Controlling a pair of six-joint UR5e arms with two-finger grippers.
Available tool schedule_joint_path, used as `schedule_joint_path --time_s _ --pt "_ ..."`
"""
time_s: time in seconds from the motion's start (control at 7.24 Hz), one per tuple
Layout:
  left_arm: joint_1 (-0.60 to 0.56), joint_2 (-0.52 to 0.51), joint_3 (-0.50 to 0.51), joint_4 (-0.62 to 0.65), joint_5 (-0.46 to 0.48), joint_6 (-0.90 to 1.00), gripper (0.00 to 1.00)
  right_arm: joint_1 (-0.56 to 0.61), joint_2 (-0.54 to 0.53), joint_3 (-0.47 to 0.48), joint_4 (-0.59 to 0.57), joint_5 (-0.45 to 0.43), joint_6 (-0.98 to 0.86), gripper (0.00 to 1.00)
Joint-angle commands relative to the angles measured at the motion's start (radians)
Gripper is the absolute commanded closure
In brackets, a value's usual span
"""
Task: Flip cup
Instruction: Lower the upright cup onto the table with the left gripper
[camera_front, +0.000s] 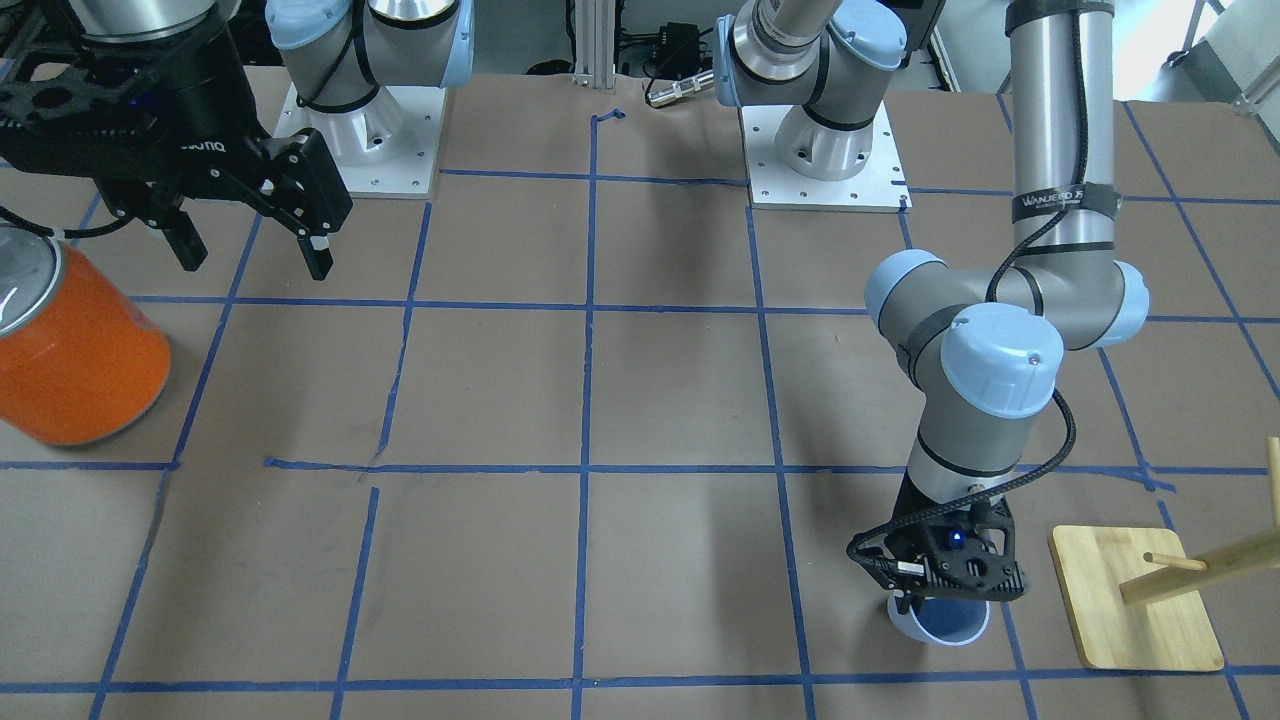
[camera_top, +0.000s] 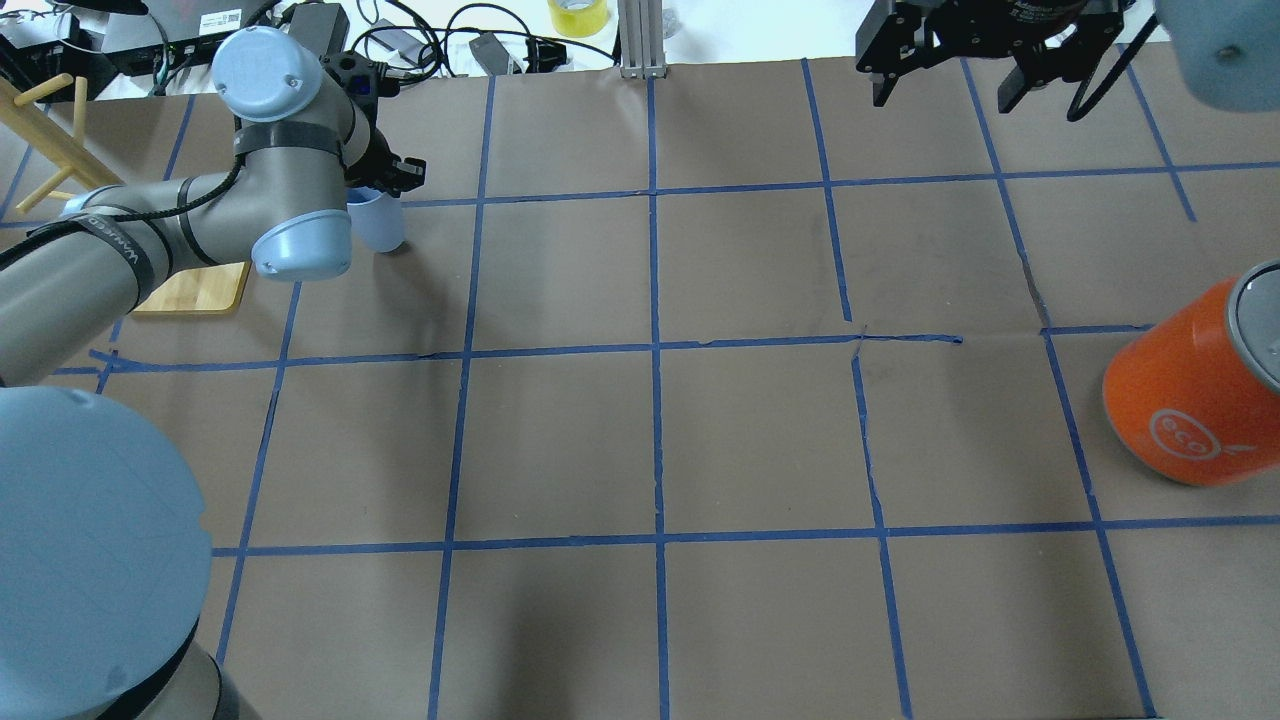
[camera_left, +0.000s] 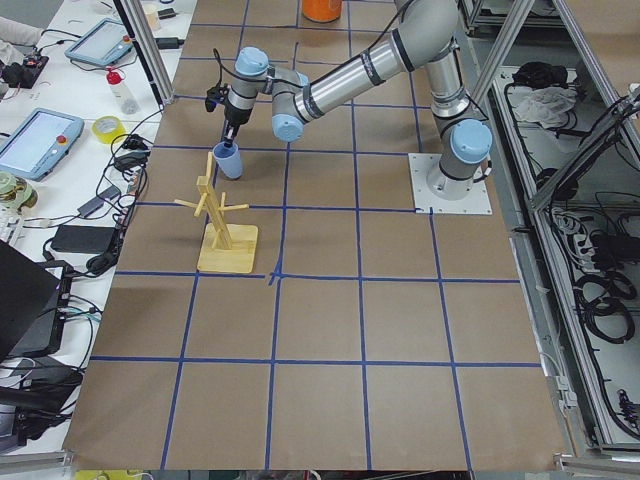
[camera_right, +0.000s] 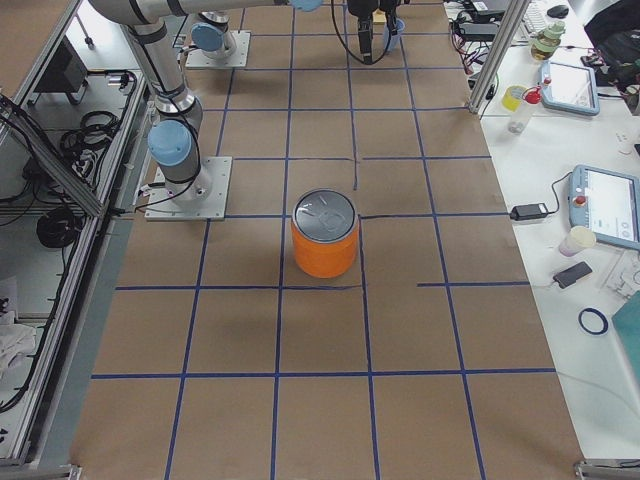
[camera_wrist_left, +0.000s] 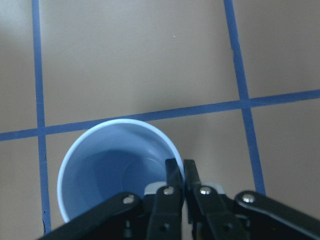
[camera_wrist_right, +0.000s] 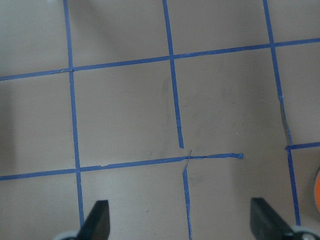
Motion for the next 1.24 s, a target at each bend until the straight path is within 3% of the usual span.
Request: schedule_joint_path --time_s 0.0,0.28,0.55,0.83,1.11 --pt "0.004 0.003 -0.006 0.006 0.000 -0.011 0.32 0.000 -0.004 0.008 0.000 0.000 0.000 0.00" --pt "0.004 0.007 -0.003 0.000 0.003 -0.014 0.23 0.000 -0.004 0.008 0.000 0.001 0.000 0.00" --pt "0.002 0.070 0.061 -0.304 0.019 -0.100 0.16 0.000 -0.004 0.008 0.000 0.001 0.000 0.00" --pt "-0.010 0.183 0.189 -0.716 0.023 -0.144 0.16 0.000 -0.004 0.008 0.000 0.001 0.000 0.00" --pt "-0.044 0.301 0.223 -0.883 0.017 -0.203 0.15 0.000 -0.002 0.008 0.000 0.001 0.000 0.00"
